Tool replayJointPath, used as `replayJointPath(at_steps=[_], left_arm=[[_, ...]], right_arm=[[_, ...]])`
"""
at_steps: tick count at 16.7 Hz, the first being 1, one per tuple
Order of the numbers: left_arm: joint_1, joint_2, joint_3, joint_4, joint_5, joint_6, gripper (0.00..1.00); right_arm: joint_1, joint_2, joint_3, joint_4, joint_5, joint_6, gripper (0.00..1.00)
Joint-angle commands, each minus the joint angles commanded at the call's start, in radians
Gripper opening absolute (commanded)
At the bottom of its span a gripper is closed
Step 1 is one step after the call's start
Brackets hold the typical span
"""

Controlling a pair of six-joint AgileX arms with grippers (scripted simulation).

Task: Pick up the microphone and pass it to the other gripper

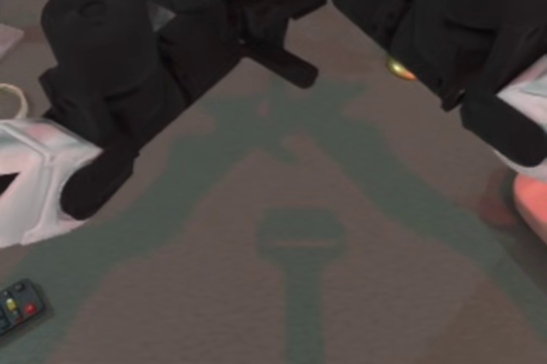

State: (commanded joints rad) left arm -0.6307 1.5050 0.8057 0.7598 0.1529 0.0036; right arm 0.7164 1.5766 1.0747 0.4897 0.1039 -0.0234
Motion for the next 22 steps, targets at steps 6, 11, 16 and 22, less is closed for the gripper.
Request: replayJointPath(at_steps=[6, 11, 16, 22], left_arm=[[0.000, 0.000, 0.000, 0.000, 0.000, 0.000, 0.75], [0.000, 0.000, 0.000, 0.000, 0.000, 0.000, 1.00], [0.000, 0.000, 0.000, 0.000, 0.000, 0.000, 1.00], [0.048, -0.064, -0.075, -0.017, -0.026, 0.015, 1.00]], right_arm=[[0.000, 0.000, 0.000, 0.000, 0.000, 0.000, 0.00], [0.000, 0.000, 0.000, 0.000, 0.000, 0.000, 0.00], [0.000, 0.000, 0.000, 0.000, 0.000, 0.000, 0.00], [-0.029, -0.050, -0.022, -0.002, -0.019, -0.008, 0.00]])
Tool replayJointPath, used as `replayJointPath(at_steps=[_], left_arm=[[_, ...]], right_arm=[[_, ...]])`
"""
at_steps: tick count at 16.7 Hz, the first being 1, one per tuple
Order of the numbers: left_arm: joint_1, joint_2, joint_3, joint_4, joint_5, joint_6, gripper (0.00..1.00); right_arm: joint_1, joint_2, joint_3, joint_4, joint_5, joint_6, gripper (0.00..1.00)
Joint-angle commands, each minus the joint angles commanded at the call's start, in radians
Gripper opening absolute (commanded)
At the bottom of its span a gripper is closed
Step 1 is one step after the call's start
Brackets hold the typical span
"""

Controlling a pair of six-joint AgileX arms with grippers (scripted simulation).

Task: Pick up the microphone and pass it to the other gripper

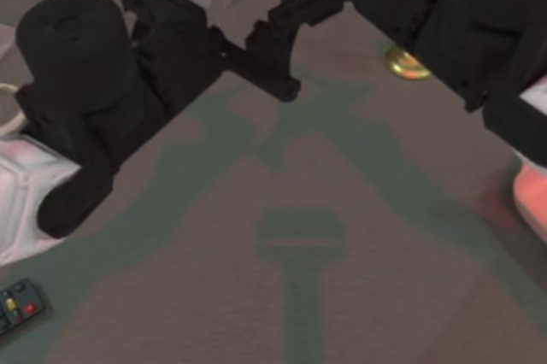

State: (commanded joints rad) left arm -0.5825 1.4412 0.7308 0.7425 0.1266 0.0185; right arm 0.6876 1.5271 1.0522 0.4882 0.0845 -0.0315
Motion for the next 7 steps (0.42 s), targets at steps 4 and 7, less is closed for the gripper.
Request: replayJointPath(at_steps=[4, 7], left_arm=[[0.030, -0.165, -0.128, -0.032, 0.016, -0.002, 1.00], [0.040, -0.219, -0.175, -0.041, 0.024, -0.002, 1.00]], right_arm=[[-0.057, -0.065, -0.057, -0.002, -0.066, 0.002, 0.00], [-0.082, -0.089, -0.079, -0.003, -0.090, 0.001, 0.00]])
